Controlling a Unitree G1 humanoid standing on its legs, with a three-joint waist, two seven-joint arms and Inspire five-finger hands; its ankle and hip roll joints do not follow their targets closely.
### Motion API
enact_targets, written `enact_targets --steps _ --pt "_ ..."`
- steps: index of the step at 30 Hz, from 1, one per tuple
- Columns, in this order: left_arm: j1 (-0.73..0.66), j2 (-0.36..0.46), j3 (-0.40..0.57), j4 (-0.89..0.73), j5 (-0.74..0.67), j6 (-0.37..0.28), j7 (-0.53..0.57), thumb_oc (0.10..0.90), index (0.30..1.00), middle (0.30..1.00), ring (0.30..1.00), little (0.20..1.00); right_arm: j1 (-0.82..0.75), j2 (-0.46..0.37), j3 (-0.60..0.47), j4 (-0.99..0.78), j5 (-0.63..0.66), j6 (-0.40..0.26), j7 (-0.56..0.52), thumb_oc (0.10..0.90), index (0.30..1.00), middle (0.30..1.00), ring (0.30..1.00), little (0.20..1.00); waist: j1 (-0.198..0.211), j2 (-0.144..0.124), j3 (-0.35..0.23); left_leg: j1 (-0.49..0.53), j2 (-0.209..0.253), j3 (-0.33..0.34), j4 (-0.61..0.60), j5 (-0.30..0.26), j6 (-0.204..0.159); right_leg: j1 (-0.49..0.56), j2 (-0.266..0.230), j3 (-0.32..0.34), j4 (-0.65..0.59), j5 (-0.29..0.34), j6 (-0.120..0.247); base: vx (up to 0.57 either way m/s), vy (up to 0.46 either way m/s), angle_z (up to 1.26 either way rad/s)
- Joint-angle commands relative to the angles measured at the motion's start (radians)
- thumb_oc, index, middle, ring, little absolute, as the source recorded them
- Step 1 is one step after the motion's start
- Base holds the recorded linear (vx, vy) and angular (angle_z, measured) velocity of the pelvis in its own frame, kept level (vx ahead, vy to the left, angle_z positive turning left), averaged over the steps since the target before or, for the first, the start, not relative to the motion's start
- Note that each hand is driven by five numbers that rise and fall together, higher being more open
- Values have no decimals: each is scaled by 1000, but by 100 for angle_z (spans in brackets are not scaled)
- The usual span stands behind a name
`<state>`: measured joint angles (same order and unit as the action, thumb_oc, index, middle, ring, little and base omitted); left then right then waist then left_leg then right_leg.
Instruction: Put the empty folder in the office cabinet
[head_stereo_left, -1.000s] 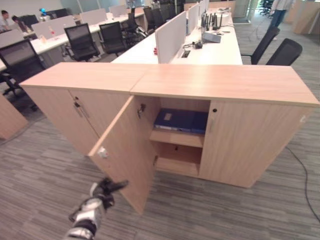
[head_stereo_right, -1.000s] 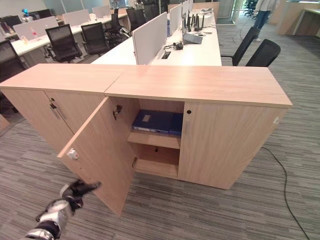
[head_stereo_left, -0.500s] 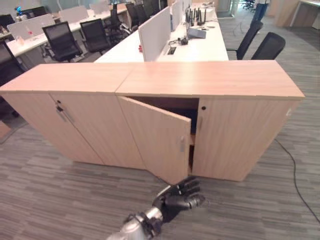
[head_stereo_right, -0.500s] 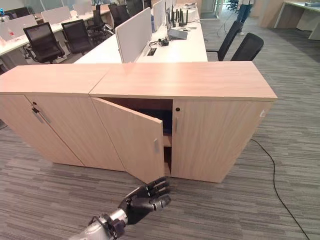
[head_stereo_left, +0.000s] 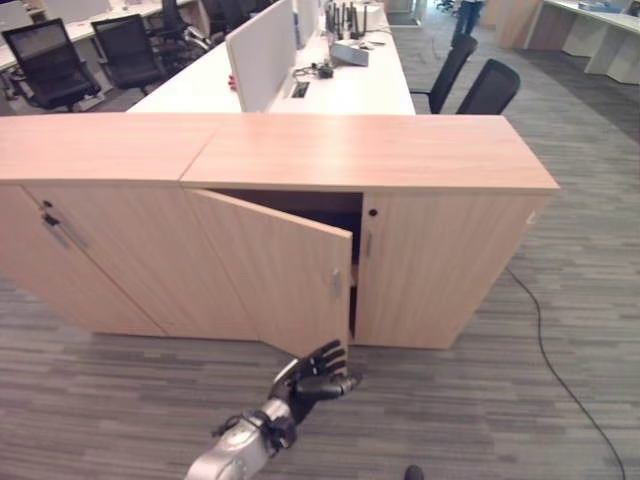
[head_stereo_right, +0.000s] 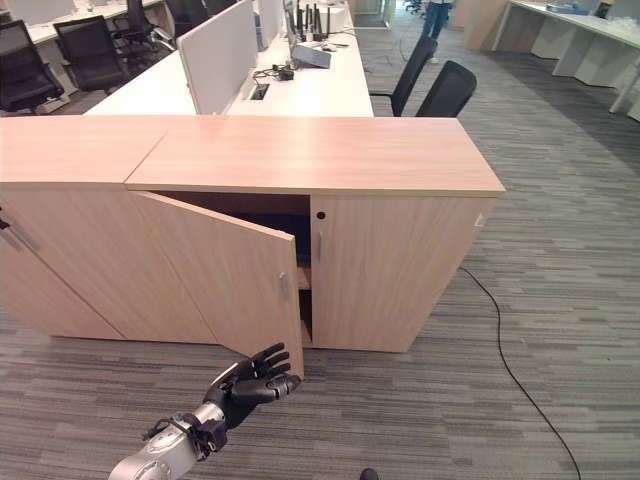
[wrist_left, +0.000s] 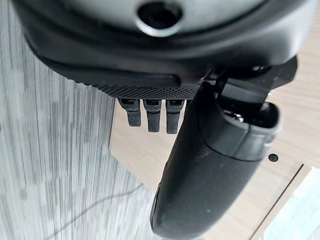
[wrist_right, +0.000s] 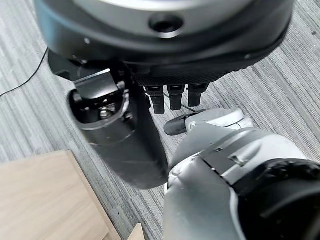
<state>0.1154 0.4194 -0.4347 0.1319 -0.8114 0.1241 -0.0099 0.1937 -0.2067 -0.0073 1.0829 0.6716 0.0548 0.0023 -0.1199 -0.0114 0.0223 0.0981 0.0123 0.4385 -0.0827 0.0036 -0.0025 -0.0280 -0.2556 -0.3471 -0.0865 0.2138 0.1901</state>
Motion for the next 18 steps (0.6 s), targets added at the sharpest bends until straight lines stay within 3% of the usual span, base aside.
enact_targets --steps 1,4,10,18 --pt "-21 -59 71 -36 32 -83 -30 800 900 900 900 900 -39 -12 -31 82 -18 -1 19 800 900 900 900 900 13 35 -16 35 12 -25 -5 -130 -10 -40 56 -48 -1 -128 -11 74 -124 -16" --pt "-3 -67 81 3 63 -76 -35 800 900 900 900 900 -45 -18 -50 118 -21 -2 16 800 900 900 900 900 12 42 -16 39 25 -23 -5 -126 -17 -36 69 -45 -1 -144 -20 51 -96 -11" --pt "-6 -110 74 218 321 -64 -55 800 900 900 900 900 -83 -38 -74 202 -38 -9 9 800 900 900 900 900 10 55 -18 46 78 -21 0 -101 -54 -11 119 -40 -1 -206 -61 58 -152 -5" --pt "17 -155 147 247 263 -83 -29 800 900 900 900 900 -95 -66 -35 235 -137 -15 24 800 900 900 900 900 23 37 -15 48 143 -25 61 -74 -93 24 174 -35 -1 -262 -111 53 -196 0"
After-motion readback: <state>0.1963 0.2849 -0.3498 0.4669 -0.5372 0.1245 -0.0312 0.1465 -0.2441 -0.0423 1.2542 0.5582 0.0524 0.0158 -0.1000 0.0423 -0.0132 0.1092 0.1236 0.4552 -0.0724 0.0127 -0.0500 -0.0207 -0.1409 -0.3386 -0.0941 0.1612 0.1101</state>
